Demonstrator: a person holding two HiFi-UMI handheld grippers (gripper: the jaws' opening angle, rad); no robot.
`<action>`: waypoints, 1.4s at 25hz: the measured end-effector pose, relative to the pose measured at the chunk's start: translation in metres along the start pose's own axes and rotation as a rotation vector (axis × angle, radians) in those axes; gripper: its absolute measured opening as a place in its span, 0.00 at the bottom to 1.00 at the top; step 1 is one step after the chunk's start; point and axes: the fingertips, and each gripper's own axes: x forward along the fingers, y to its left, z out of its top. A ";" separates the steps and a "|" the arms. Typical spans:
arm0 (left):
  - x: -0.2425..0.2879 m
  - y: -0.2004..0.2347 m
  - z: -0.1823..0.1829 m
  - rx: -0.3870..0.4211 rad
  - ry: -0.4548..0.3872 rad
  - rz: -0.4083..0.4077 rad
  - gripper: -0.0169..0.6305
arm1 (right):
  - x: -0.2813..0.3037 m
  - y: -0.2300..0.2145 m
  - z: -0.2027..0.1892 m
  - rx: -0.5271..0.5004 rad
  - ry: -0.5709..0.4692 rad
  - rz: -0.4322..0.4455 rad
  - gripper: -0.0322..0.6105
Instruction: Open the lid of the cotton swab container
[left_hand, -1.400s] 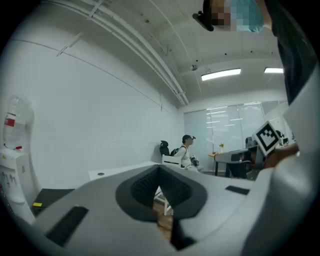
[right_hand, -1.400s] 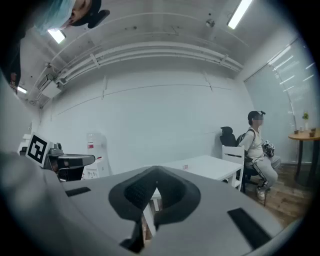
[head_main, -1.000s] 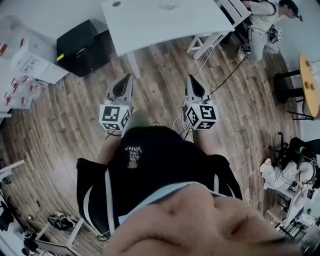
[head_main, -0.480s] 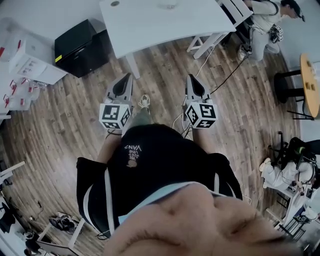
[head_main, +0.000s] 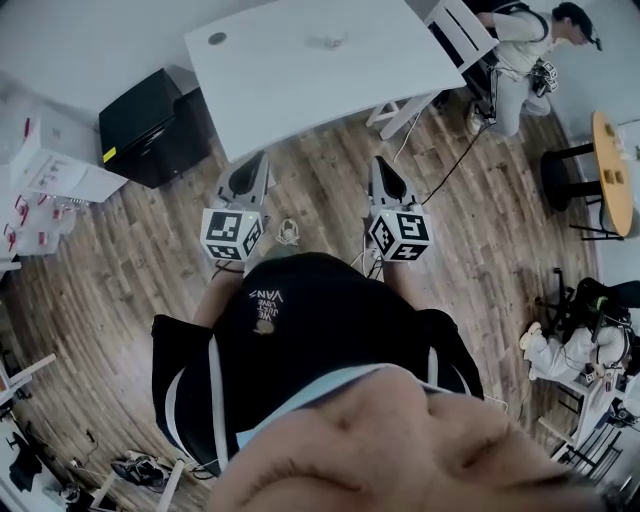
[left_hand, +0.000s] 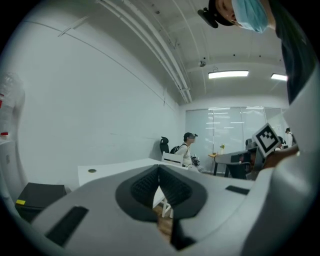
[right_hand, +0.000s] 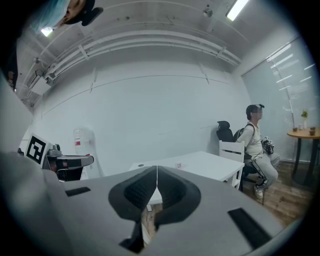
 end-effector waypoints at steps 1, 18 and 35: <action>0.008 0.005 0.003 0.006 0.001 -0.009 0.05 | 0.008 -0.002 0.003 0.002 -0.003 -0.007 0.07; 0.117 0.077 0.013 0.021 0.034 -0.130 0.05 | 0.113 -0.025 0.022 0.031 -0.017 -0.111 0.07; 0.195 0.105 0.017 0.012 0.041 -0.107 0.05 | 0.192 -0.073 0.043 0.020 -0.018 -0.088 0.07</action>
